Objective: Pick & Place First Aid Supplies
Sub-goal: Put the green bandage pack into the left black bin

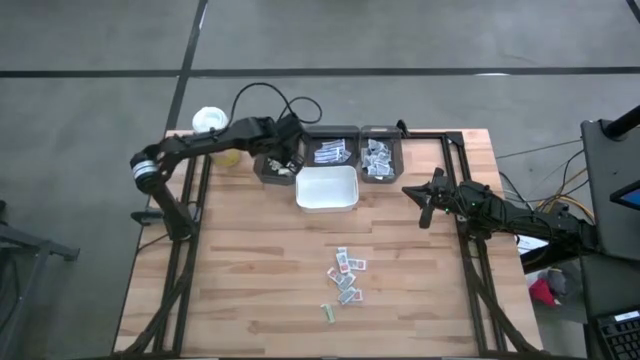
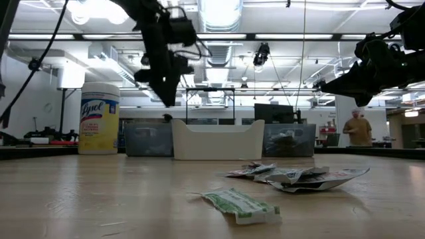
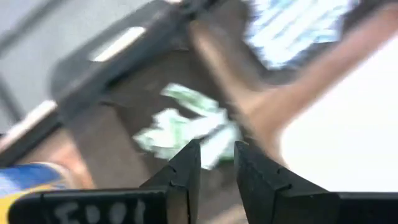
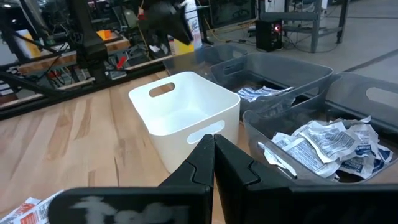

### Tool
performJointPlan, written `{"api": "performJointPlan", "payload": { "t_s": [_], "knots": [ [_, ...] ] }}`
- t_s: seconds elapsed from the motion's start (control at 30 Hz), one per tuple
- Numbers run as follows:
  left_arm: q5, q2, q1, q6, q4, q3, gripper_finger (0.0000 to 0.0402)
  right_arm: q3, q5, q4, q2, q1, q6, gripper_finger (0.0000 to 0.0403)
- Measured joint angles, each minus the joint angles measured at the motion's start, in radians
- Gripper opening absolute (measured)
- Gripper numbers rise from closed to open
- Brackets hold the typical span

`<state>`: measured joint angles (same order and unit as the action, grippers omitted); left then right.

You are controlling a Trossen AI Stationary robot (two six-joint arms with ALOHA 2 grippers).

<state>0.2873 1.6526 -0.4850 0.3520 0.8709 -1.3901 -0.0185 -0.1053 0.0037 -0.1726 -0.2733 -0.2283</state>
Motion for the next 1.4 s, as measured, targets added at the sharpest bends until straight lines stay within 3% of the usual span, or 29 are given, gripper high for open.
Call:
{"api": "performJointPlan", "payload": {
  "t_s": [0.17, 0.27, 0.43, 0.57, 0.7, 1.0, 1.27, 1.4],
  "knots": [
    [-0.255, -0.03, 0.102, 0.026, 0.027, -0.067, 0.0092, 0.0, 0.0, 0.0, 0.0, 0.0, 0.001, 0.0008],
    [-0.314, -0.038, 0.23, 0.05, 0.027, -0.089, 0.0092, 0.0, 0.0, 0.0, 0.0, 0.0, 0.003, 0.0008],
    [-0.276, -0.031, 0.496, 0.096, -0.049, -0.099, 0.0092, 0.0, 0.0, 0.0, 0.0, 0.0, 0.004, 0.0008],
    [-0.123, 0.007, 0.692, 0.13, -0.196, -0.092, 0.0092, 0.0, 0.0, 0.0, 0.0, 0.0, 0.004, 0.0008],
    [-0.004, 0.075, 0.808, 0.204, -0.306, -0.104, 0.0092, 0.0, 0.0, 0.0, -0.001, 0.0, 0.004, 0.0008],
    [-0.026, 0.31, 0.876, 0.392, -0.205, -0.267, 0.0082, 0.0, 0.0, 0.0, 0.0, 0.0, 0.031, 0.0008],
    [-0.276, 0.463, 0.877, 0.465, -0.052, -0.378, 0.0081, 0.0, 0.0, 0.0, 0.0, 0.0, 0.031, 0.0008],
    [-0.325, 0.496, 0.883, 0.506, -0.058, -0.383, 0.0081, 0.0, 0.0, 0.0, -0.001, 0.0, 0.031, 0.0008]
  ]
}}
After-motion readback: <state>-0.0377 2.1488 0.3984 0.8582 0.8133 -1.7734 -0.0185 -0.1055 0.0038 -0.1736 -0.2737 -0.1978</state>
